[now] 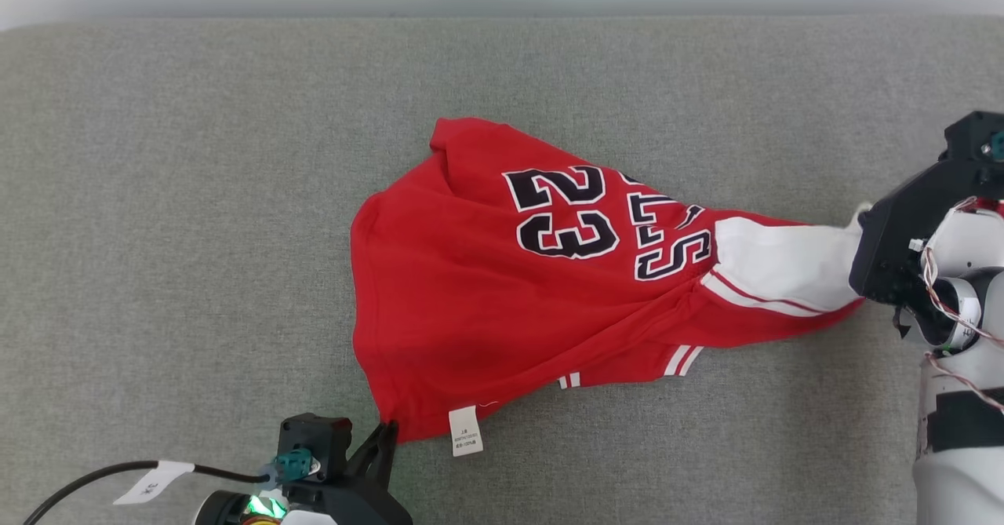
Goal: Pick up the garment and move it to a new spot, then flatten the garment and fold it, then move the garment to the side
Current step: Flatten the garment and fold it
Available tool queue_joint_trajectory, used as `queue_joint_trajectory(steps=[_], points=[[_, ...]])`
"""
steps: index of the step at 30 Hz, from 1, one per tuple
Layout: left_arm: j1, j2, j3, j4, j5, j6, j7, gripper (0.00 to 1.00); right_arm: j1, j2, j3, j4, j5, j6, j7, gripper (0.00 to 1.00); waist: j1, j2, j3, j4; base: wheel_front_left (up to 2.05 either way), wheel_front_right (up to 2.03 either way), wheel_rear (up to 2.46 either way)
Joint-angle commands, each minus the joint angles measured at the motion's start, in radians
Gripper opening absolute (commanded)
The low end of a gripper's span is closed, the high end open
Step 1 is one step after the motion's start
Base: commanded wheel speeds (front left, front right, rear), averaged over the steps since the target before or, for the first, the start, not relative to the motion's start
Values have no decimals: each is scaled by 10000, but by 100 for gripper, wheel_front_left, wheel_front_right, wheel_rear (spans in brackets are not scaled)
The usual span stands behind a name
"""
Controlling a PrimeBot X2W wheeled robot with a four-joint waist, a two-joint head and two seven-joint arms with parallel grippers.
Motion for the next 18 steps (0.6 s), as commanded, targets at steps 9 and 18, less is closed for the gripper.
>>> queue_joint_trajectory(steps=[9,18], points=[[257,44,62,-41,-171,83,-149,0,2268,-771,1620,-2987,2097,-25,548,0,0,0,-288,-9,0,0,0],[210,-65,-29,-18,-175,75,-179,0,4431,-1388,1608,-5766,2207,-25,2269,100,0,0,-333,-127,0,0,0]])
